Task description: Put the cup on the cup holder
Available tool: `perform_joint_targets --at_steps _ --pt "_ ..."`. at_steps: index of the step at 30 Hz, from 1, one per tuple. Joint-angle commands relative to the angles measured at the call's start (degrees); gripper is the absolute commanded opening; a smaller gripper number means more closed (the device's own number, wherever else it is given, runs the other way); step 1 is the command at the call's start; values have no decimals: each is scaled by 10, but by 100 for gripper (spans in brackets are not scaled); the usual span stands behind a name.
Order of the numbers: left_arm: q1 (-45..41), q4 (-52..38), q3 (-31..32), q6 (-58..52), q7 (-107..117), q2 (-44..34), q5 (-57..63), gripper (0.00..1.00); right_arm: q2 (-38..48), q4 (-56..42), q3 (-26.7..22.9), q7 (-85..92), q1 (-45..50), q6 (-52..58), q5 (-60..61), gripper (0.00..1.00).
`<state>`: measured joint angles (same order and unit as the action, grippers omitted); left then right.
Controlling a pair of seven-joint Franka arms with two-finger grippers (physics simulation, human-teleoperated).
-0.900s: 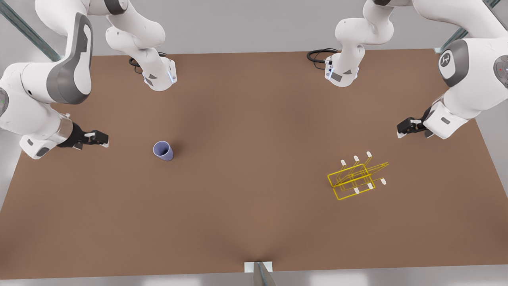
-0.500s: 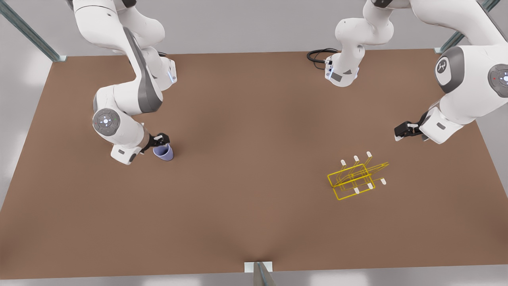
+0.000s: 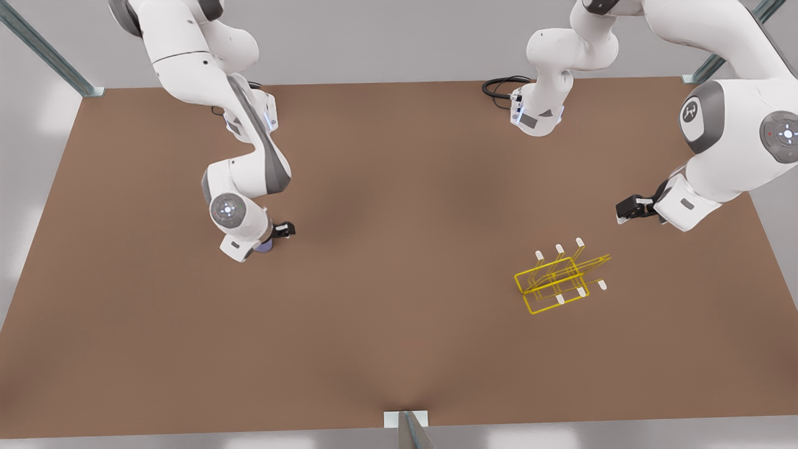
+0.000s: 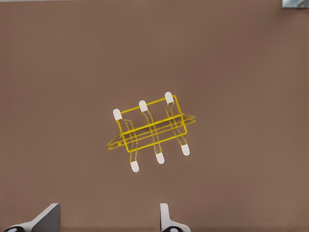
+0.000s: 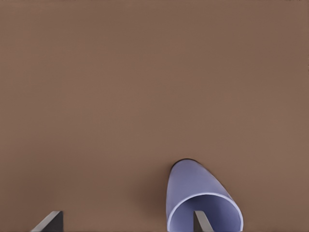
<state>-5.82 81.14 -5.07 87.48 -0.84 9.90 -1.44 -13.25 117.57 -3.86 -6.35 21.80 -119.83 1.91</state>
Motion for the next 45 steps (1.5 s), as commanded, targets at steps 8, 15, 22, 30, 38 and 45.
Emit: perform_joint_targets --at_steps 8,15,22,30,38,45 --pt "0 1 0 0 -1 3 0 100 11 69 1 -79 1 -72 -11 100" --pt "0 2 0 -1 0 4 0 100 16 95 1 -73 0 -73 -11 100" --pt "0 2 0 0 -1 5 0 100 26 128 1 -70 -3 -102 -11 100" --pt "0 1 0 1 -1 9 0 100 9 144 1 -58 -5 -145 -11 87" --pt "0 1 0 2 0 10 0 100 10 179 0 -24 -6 -176 -11 39" --pt "0 1 0 2 0 10 0 100 44 170 2 -18 -7 -159 -11 21"
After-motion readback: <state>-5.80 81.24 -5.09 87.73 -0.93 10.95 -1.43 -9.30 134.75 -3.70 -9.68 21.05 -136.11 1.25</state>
